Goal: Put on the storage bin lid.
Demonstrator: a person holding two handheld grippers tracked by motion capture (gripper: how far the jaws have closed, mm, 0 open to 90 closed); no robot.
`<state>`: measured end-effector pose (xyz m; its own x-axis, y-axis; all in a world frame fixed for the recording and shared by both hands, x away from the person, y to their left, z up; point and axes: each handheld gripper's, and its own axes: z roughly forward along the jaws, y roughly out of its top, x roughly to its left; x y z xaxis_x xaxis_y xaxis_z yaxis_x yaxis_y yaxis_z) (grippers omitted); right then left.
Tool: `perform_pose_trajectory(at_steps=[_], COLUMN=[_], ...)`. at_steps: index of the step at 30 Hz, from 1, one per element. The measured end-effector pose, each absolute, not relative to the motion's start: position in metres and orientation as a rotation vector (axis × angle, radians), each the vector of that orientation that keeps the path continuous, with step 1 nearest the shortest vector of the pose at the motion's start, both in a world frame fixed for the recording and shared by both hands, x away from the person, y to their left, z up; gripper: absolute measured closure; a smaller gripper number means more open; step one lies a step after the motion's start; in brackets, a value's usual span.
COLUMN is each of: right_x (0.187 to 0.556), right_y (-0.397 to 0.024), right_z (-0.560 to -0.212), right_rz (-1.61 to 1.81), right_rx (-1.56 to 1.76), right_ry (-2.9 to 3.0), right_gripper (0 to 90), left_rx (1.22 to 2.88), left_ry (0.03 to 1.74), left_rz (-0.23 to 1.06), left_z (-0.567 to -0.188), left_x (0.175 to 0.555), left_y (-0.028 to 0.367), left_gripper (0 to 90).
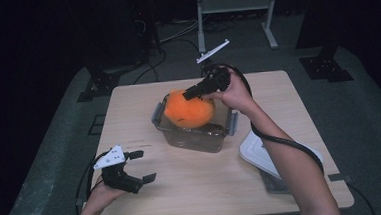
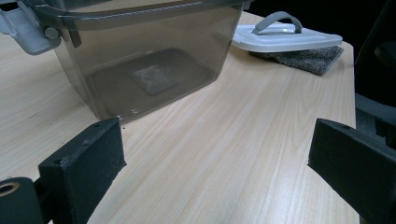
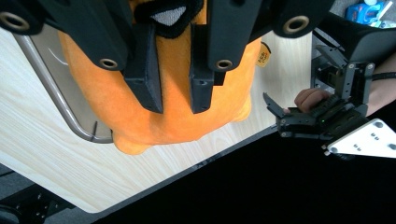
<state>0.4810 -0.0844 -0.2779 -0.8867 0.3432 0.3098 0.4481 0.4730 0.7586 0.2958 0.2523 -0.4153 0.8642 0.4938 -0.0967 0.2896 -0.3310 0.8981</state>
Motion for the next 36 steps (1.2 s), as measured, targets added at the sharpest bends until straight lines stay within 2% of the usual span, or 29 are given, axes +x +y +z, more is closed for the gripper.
perform_pose_trajectory(at_steps=[36], right_x=[0.506], right_y=[-0.089], right_z=[-0.321], right_rz=[-1.298], right_rx=[-0.838], right_ry=[-2.599], right_gripper=[74.9], left_rx=[1.946], left_ry=[0.568], left_rz=[0.233], left_z=[-0.416], left_x=[0.296], left_y=[0.251], left_gripper=[2.8])
